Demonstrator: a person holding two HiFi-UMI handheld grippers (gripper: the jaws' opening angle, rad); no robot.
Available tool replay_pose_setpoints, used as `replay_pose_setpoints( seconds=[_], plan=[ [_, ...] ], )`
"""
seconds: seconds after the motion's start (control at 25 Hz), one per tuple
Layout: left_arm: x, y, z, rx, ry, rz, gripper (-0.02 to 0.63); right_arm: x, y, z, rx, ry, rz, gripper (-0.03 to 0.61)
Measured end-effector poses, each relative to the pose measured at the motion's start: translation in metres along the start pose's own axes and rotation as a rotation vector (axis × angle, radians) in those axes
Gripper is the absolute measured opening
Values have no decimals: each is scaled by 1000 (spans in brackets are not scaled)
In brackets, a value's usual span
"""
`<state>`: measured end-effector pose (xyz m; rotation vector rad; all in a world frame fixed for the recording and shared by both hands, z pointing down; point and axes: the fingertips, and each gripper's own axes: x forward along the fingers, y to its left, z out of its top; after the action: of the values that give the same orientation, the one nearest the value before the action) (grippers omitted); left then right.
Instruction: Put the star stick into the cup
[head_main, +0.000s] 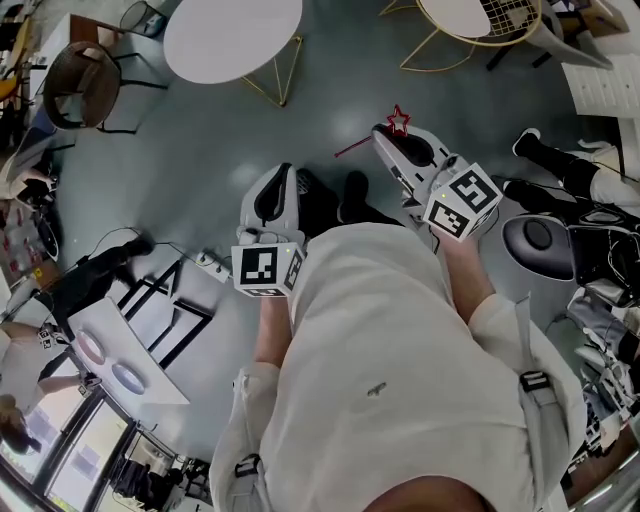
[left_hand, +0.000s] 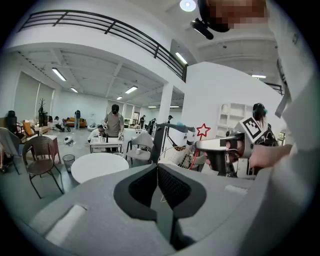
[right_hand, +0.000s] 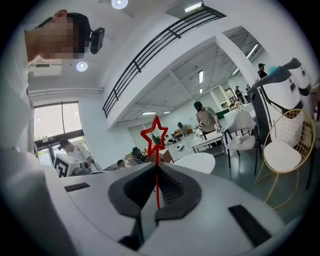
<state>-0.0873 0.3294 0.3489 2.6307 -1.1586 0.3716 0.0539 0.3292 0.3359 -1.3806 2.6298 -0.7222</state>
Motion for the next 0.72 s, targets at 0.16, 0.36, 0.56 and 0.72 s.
replay_pose_setpoints(
  seconds=[0.16, 0.36, 0.56, 0.72],
  plan=[
    [-3, -3, 0, 4, 1, 4, 12, -3, 2, 3, -6, -10, -8, 17],
    [-1, -2, 3, 8, 0, 5, 12, -3, -2, 1, -8, -6, -13, 17],
    [-1, -4, -3, 2, 15, 5, 12, -11, -11, -2, 12, -6, -41, 17],
    [1, -3, -3, 0, 17, -1, 12, -13, -14, -3, 20, -15, -57, 17]
  ],
)
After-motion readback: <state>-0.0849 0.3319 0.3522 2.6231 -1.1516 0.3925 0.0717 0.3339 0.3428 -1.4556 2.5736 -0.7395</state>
